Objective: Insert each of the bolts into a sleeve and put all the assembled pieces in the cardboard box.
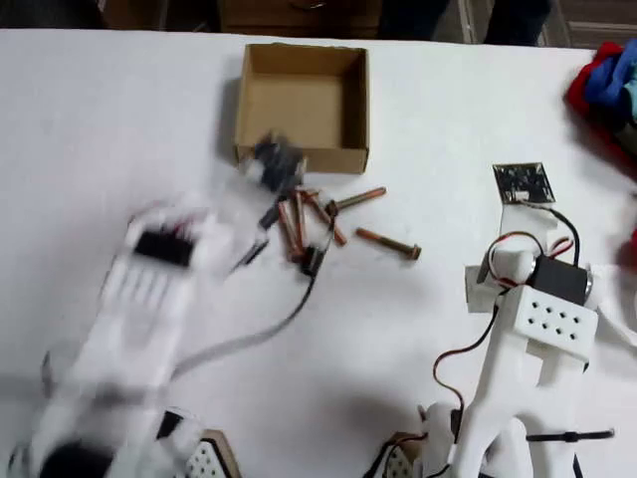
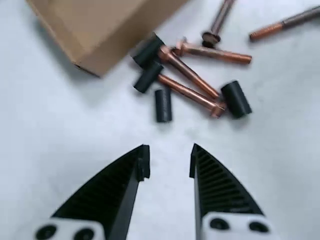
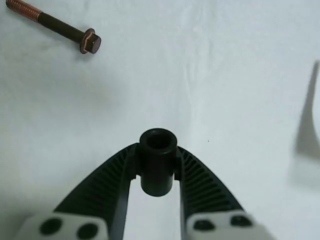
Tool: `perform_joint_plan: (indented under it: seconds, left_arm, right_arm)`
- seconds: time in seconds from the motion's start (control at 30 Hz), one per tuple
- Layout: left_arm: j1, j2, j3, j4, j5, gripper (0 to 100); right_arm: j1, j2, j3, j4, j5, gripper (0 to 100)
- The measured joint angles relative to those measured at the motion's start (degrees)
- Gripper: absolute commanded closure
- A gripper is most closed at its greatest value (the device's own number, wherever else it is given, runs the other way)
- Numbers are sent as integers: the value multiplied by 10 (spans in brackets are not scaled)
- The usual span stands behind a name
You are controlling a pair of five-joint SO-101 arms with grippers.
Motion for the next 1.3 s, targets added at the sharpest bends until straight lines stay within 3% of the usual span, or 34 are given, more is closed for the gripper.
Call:
perform_joint_plan:
  seconds: [0.17, 0.3, 0.5, 0.77, 1.03, 1.17, 1.3]
  left_arm:
    - [33, 267, -268, 173, 187, 842]
    - [55, 425, -424, 253, 239, 841]
    - [55, 579, -578, 307, 290, 842]
    - [55, 677, -634, 311, 418, 845]
    - [55, 732, -643, 311, 441, 849]
    - [55, 741, -652, 318, 441, 959]
    - [55, 742, -653, 318, 374, 976]
  right_arm:
    - [0, 0, 15, -5, -2, 976]
    - [1, 0, 15, -5, -2, 976]
    - [1, 0, 15, -5, -2, 976]
    - [1, 0, 15, -5, -2, 976]
    - [1, 0, 15, -5, -2, 976]
    - [1, 0, 15, -5, -2, 976]
    - [1, 0, 15, -5, -2, 976]
